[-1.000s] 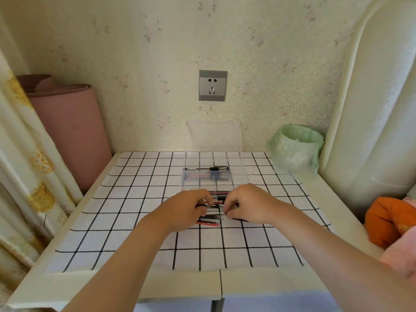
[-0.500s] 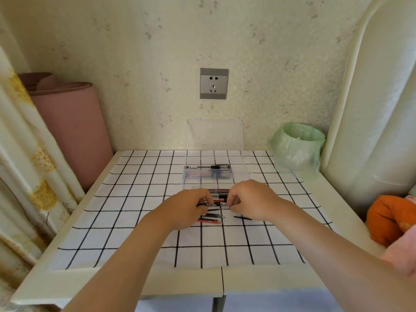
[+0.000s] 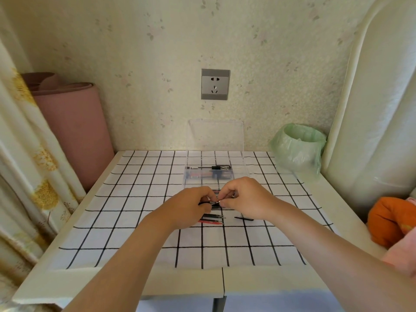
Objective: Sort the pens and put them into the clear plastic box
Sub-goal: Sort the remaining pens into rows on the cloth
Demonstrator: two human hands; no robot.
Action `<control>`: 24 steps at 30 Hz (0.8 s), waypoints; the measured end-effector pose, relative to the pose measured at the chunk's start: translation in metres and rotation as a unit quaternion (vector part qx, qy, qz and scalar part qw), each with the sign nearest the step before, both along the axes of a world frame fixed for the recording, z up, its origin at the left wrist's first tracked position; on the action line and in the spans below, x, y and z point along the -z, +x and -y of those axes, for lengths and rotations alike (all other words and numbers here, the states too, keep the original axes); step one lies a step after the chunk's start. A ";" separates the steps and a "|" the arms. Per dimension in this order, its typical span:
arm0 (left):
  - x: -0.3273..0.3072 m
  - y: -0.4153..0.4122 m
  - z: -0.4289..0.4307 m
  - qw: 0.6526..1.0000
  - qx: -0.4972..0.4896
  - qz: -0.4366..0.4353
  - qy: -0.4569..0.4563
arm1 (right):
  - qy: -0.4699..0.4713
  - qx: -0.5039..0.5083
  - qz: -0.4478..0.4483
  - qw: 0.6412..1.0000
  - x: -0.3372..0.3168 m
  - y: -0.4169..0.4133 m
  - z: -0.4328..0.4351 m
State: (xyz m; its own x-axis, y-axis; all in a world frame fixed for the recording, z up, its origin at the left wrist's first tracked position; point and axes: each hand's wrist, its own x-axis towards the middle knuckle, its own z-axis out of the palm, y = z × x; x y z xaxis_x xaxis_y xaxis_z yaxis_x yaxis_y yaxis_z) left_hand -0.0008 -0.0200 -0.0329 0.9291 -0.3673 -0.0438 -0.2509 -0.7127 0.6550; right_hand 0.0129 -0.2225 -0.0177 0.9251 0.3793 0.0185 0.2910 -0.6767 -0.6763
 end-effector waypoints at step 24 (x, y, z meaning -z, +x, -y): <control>-0.008 -0.003 -0.001 1.000 -0.010 0.008 -0.026 | -0.026 -0.018 -0.010 0.999 0.005 -0.005 -0.005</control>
